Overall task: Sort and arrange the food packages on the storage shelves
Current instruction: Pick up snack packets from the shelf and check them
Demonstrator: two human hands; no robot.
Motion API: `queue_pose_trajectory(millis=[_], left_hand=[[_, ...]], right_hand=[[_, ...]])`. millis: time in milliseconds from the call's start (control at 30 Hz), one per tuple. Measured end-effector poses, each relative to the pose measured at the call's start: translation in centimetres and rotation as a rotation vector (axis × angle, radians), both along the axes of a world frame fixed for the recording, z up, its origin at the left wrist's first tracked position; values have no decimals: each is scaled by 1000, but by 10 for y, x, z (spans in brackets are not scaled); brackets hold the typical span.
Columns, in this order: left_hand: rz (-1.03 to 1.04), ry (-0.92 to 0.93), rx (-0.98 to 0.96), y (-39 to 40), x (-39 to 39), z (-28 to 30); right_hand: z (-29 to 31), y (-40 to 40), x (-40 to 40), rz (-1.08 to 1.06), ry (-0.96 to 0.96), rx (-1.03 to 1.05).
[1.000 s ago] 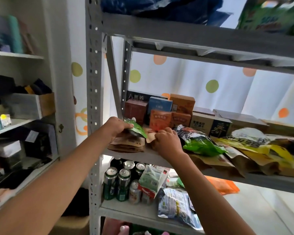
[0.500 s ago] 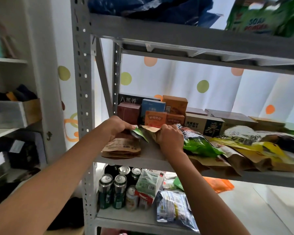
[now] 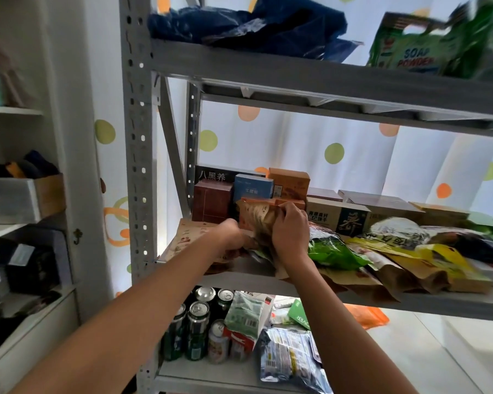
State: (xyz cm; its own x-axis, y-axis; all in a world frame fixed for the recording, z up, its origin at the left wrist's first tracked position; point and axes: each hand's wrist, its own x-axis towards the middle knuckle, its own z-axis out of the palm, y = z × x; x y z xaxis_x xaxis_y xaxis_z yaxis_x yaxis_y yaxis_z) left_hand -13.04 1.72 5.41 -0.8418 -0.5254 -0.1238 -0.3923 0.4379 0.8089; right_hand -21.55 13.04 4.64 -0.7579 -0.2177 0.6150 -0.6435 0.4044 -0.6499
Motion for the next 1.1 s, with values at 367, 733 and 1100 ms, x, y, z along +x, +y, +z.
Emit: queue_pose_trajectory(millis=[367, 733, 1100], left_hand=[[-3, 23, -653, 9, -3, -26], [-50, 466, 57, 37, 37, 6], [138, 917, 587, 53, 112, -22]], right_hand=[[32, 12, 13, 67, -55, -383], [39, 25, 52, 60, -230, -745], [-27, 15, 125, 367, -523, -921]])
